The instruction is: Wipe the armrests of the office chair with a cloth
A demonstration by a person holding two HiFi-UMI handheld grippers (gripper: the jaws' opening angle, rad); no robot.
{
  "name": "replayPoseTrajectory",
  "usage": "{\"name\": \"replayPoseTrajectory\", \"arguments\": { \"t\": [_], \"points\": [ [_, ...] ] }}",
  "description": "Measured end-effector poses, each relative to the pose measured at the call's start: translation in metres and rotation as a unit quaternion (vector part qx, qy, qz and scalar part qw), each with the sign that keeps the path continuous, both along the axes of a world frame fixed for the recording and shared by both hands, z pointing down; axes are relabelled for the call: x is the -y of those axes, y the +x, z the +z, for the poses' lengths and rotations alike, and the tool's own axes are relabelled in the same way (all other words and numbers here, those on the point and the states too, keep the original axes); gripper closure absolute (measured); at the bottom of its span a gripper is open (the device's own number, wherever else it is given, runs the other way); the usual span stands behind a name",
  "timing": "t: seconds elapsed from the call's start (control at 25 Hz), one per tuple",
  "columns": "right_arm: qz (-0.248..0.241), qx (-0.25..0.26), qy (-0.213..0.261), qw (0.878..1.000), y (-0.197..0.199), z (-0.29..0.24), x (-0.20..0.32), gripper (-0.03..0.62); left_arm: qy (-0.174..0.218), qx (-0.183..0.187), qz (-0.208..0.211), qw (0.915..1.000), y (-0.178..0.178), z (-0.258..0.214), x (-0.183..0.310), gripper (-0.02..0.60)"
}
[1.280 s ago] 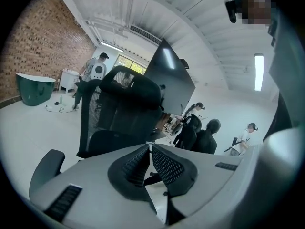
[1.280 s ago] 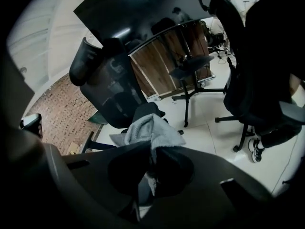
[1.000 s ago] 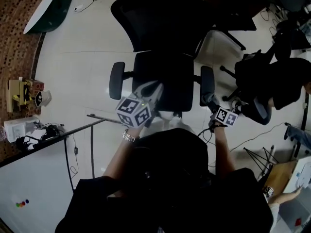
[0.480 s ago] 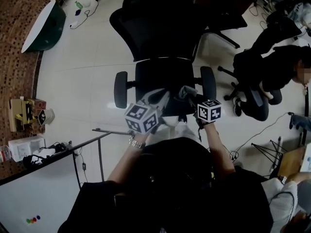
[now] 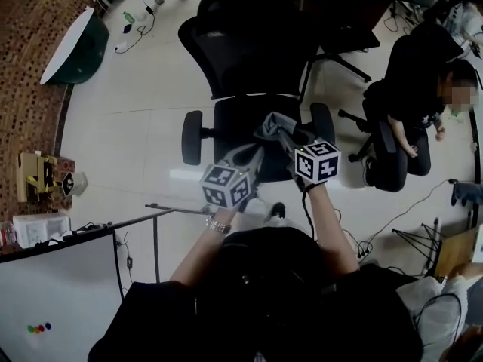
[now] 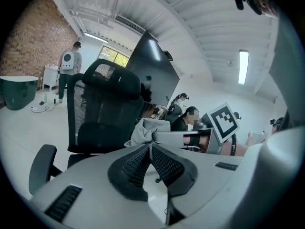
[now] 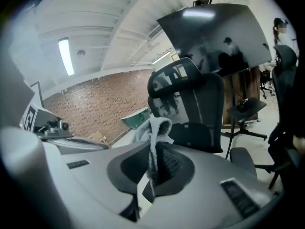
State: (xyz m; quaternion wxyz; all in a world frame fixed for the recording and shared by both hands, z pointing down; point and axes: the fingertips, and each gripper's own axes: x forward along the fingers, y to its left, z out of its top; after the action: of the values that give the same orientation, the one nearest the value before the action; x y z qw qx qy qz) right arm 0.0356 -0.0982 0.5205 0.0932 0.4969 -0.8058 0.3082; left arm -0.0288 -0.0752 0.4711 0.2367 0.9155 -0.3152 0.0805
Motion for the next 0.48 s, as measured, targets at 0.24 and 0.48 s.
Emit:
{"name": "replayPoseTrajectory", "arguments": {
  "t": [0.24,0.48],
  "points": [
    [-0.005,0.042,-0.022,0.999,-0.011,0.021,-0.041,0.577,-0.001,0.032,-0.032,0.999,0.01,0.012,-0.045,0.569],
    [-0.019,0.048,-0.043,0.998,-0.031,0.032,-0.067,0.577,0.007,0.055,-0.043,0.9975,-0.003,0.011,-0.061,0.569]
  ]
}}
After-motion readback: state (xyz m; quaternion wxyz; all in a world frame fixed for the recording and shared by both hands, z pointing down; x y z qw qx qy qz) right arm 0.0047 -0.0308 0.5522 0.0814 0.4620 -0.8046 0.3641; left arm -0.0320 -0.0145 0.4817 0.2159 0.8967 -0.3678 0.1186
